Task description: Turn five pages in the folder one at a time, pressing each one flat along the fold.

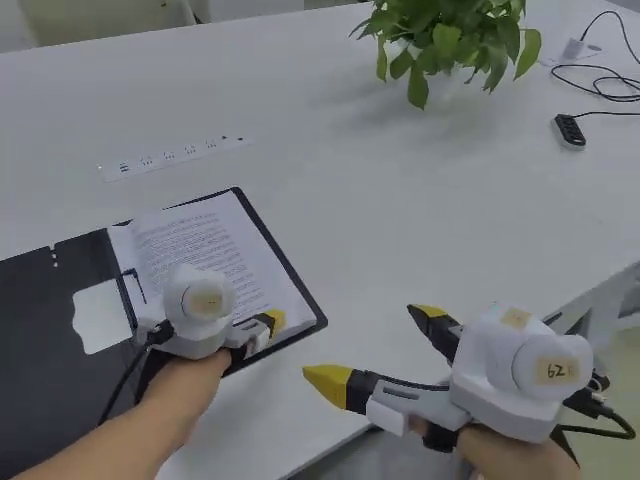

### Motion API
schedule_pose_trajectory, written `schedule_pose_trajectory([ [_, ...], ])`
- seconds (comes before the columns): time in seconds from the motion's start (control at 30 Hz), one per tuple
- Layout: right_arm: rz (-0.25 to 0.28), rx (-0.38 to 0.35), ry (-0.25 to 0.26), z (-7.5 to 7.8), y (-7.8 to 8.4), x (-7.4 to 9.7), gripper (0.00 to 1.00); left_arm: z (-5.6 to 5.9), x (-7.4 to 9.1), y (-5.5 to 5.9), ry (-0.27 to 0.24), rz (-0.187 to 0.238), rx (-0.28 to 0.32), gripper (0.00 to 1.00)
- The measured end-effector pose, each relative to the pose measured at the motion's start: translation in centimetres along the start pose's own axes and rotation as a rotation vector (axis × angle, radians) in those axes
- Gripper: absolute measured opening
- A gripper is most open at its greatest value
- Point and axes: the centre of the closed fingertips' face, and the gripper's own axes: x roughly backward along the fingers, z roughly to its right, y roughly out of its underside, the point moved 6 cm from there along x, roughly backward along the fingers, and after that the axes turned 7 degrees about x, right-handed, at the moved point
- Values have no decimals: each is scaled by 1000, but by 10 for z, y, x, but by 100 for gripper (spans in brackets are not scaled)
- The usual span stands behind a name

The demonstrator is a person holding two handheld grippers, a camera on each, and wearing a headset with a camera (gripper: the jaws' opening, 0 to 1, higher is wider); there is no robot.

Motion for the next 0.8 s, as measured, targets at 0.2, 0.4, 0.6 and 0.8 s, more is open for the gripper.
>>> schedule_pose_trajectory([
  [0.2,-1,-3,8,1,0,-1,94,7,-5,6,-27,13,-7,75],
  [0.4,1,-5,11,2,0,-1,94,10,-8,8,-46,37,-14,72],
  [0.6,4,-7,11,2,0,-1,94,20,-9,12,0,77,-26,55],
  [0.8,12,-11,11,2,-1,0,94,18,-9,12,-2,82,-20,53],
])
